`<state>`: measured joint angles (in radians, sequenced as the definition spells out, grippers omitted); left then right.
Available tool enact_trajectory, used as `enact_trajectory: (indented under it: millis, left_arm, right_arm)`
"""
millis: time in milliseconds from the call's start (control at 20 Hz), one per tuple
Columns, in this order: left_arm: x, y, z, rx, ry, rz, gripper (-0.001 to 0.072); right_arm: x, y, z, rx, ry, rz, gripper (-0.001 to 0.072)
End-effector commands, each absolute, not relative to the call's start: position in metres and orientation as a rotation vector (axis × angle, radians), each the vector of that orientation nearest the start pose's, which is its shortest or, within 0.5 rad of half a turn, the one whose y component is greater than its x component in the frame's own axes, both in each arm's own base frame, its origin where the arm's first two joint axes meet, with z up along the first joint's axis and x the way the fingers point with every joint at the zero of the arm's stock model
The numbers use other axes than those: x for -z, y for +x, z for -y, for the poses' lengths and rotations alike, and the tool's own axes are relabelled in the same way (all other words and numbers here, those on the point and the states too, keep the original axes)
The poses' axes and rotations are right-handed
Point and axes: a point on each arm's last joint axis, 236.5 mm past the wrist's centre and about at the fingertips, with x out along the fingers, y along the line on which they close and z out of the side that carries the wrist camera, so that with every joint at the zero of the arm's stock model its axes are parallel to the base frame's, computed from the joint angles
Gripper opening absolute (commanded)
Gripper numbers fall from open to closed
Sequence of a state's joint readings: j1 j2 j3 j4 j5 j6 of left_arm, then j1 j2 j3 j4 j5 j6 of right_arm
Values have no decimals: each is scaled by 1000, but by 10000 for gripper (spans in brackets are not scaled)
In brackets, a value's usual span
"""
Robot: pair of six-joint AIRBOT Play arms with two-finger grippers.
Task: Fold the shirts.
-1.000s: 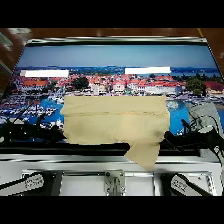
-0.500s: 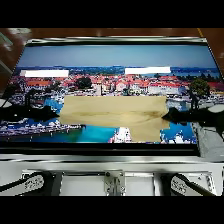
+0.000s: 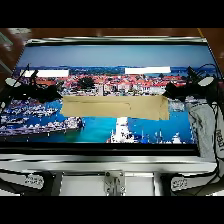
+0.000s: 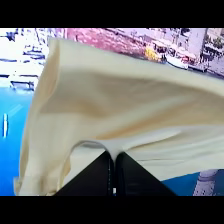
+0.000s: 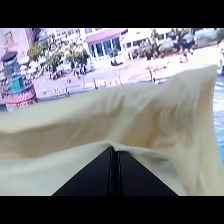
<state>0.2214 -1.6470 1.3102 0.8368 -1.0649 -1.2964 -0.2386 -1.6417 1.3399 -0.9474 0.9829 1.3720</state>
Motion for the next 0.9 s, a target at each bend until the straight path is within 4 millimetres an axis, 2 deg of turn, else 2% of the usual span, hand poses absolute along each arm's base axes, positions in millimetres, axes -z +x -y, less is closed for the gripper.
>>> enact_trajectory:
  millis: [0,150,250,300,350,400,450,500,550,650,750,850]
  left_arm:
    - [65,484,39,239,-697,-1243,34]
    - [83,470,56,277,-690,-1328,34]
    - [97,454,54,238,-655,-1415,39]
    - [104,447,46,185,-646,-1451,109]
    - [106,443,40,156,-635,-1474,292]
    - [104,441,34,147,-625,-1485,485]
    - [100,438,24,140,-604,-1497,579]
    - [95,436,11,115,-585,-1508,579]
    - [87,436,-6,65,-573,-1512,579]
    - [67,440,-32,17,-558,-1465,579]
    - [48,443,-41,8,-554,-1416,579]
    - [34,442,-39,22,-537,-1396,579]
  right_arm:
    - [53,520,6,-100,648,-1112,70]
    - [83,515,-6,-114,702,-1184,71]
    - [100,505,-9,-120,656,-1244,71]
    - [102,503,-6,-114,637,-1250,83]
    - [100,504,-7,-121,636,-1245,154]
    - [95,506,-3,-131,622,-1229,481]
    - [88,502,2,-158,576,-1224,705]
    - [81,496,14,-158,526,-1231,704]
    - [77,488,34,-121,475,-1245,705]
    - [75,464,68,-54,459,-1307,705]
    - [81,445,72,-59,557,-1372,705]
    - [93,434,59,-127,601,-1431,705]
